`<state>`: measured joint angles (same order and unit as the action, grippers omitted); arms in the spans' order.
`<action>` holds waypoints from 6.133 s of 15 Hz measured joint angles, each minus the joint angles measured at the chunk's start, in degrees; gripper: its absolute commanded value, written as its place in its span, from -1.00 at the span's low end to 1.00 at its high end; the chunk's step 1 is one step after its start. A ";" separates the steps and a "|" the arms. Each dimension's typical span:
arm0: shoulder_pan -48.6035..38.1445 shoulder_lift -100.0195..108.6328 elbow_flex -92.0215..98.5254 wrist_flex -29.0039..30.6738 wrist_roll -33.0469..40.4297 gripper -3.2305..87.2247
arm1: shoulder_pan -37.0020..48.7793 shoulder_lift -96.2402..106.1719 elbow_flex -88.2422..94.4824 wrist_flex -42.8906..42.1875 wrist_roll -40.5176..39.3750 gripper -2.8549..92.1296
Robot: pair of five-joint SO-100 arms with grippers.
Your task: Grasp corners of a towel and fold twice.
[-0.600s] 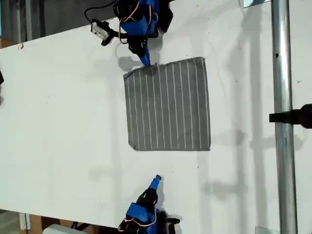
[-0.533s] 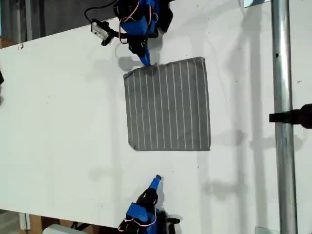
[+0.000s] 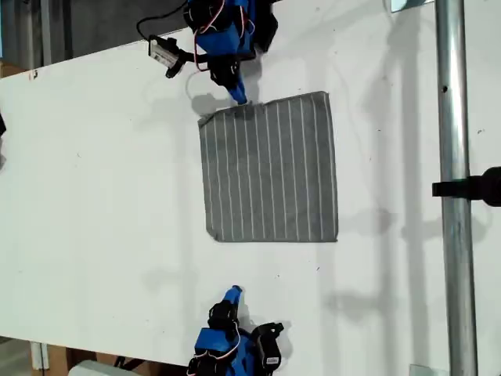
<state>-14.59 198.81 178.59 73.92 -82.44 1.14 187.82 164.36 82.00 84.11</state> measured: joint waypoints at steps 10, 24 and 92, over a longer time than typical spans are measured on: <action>0.09 0.00 0.00 0.00 -0.70 -0.99 | -34.45 -64.86 -50.54 1.14 -3.25 -0.79; 0.44 0.00 0.00 -0.09 -1.93 -0.99 | -40.87 -99.05 -51.06 -4.57 -1.67 -0.70; 33.93 -145.99 -127.62 6.15 3.52 -0.27 | -35.86 -89.30 -35.16 -28.39 -2.37 -0.94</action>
<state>19.34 52.82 50.98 80.07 -78.93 -34.72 98.53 129.20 53.61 81.74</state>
